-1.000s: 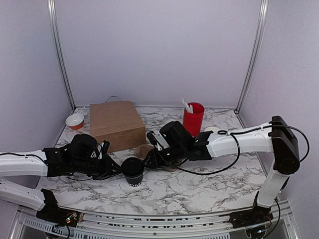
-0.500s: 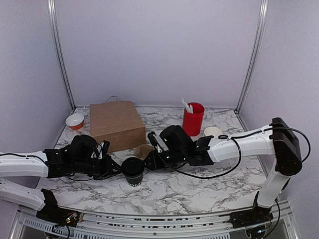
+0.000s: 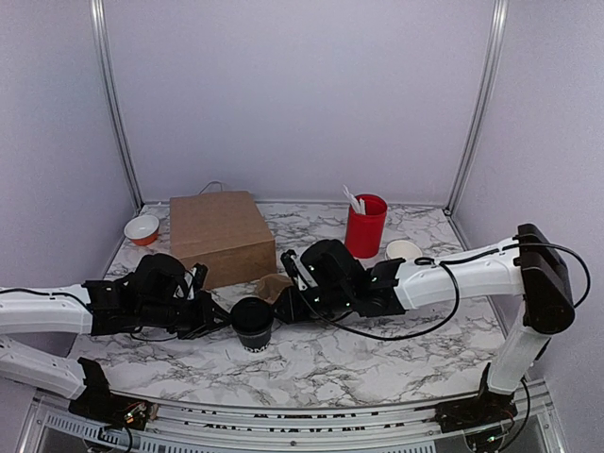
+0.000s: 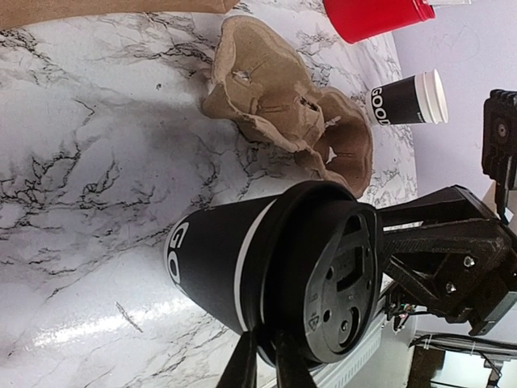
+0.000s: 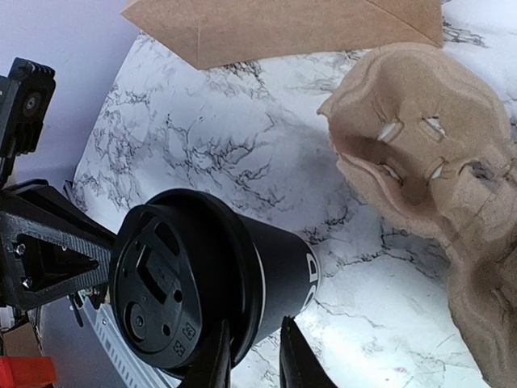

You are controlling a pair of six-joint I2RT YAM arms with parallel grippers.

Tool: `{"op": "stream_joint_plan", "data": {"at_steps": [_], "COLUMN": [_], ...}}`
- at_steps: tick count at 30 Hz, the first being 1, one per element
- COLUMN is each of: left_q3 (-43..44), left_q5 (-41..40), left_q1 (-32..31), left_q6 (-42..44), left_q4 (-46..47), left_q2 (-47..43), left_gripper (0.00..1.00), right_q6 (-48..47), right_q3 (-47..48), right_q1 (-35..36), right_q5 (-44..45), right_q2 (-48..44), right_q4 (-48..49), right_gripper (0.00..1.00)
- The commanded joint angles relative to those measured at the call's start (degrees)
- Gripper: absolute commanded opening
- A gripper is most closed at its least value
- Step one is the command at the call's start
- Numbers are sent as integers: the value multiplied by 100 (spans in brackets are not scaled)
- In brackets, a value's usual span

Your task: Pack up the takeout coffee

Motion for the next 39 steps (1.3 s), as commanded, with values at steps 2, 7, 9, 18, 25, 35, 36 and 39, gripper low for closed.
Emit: {"op": "stream_joint_plan", "data": {"at_steps": [2, 7, 9, 18, 25, 35, 36, 39], "left_q3": [412, 768, 837, 1048, 1033, 847, 826, 715], "left_q5": [-241, -254, -273, -266, -314, -417, -419, -366], "left_q1": [-44, -46, -46, -46, -46, -46, -46, -65], "left_q6": [337, 421, 454, 606, 634, 636, 636, 623], "left_q4": [-1105, -1153, -1155, -1164, -1253, -1580, -1601, -1635], "left_q2": [157, 228, 240, 326, 267, -168, -233, -359], "left_gripper": [10, 11, 11, 15, 17, 20, 21, 22], "right_q6": [-161, -173, -149, -172, -219, -608, -717, -1240], "right_q3": [376, 652, 673, 698, 808, 930, 963, 1129], "right_q1": [141, 152, 153, 185, 222, 119, 91, 19], "right_q5": [182, 209, 198, 316, 364, 349, 324, 225], "right_q2": [16, -37, -82, -274, -297, -274, -267, -190], "right_q4": [-983, -1036, -1028, -1130, -1216, -1263, -1261, -1257], "right_gripper": [22, 23, 23, 23, 24, 32, 35, 42]}}
